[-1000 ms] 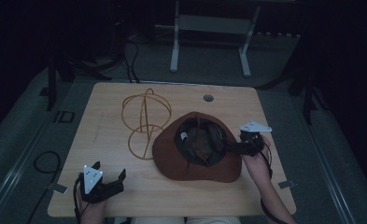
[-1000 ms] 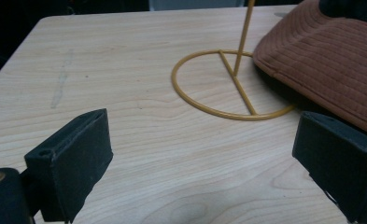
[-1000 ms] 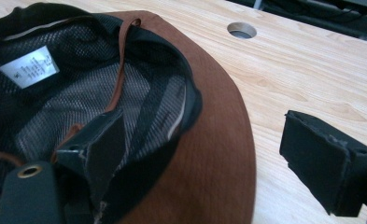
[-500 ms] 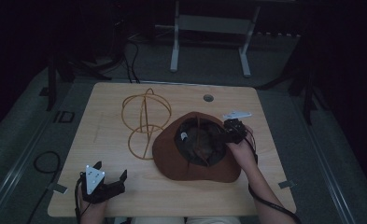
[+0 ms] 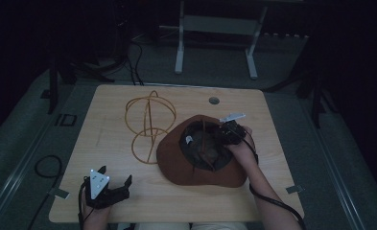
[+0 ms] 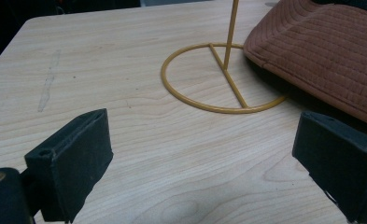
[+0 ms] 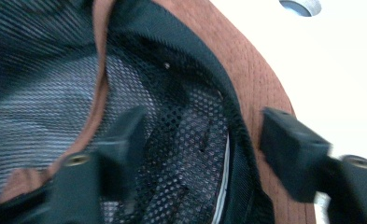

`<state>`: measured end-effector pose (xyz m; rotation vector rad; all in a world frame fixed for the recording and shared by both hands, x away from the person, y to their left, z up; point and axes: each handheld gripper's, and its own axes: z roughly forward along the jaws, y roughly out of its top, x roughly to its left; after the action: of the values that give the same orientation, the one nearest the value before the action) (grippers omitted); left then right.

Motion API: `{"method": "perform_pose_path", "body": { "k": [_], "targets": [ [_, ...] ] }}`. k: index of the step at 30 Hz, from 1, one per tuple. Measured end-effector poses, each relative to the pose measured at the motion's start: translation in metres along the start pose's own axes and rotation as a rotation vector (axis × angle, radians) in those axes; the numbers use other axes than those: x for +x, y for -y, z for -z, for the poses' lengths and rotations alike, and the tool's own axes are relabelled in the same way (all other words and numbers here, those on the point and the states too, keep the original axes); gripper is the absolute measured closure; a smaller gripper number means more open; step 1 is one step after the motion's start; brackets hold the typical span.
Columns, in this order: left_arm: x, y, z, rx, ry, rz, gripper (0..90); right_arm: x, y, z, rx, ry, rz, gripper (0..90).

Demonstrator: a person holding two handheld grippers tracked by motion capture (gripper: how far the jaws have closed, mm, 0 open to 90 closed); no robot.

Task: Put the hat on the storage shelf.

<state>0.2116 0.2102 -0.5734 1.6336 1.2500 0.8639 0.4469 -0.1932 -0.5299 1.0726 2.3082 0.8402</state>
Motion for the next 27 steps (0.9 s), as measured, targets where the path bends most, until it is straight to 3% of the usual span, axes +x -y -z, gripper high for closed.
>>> {"method": "perform_pose_path", "body": {
  "k": [3,9,13,16,21,27],
  "targets": [
    [0.0,0.0,0.0,0.003,0.004,0.001,5.1,0.003,0.002,-0.005,0.016,0.028,-0.006,45.8],
    [-0.001,0.0,-0.001,0.007,0.009,0.001,5.1,0.013,0.007,-0.017,0.057,0.082,0.031,46.1],
    [-0.002,0.0,0.0,0.011,0.008,-0.005,5.1,0.017,0.009,-0.02,0.058,0.136,0.032,56.8],
    [-0.002,0.001,-0.001,0.015,0.01,-0.005,5.2,0.018,0.01,-0.022,0.068,0.143,0.043,60.3],
    [-0.003,0.0,0.0,0.013,0.011,-0.005,5.5,0.015,0.01,-0.019,0.08,0.182,0.002,82.2],
    [-0.003,0.0,0.0,0.012,0.011,-0.005,5.5,0.007,0.008,-0.002,0.012,0.159,-0.08,84.0]
  ]
}}
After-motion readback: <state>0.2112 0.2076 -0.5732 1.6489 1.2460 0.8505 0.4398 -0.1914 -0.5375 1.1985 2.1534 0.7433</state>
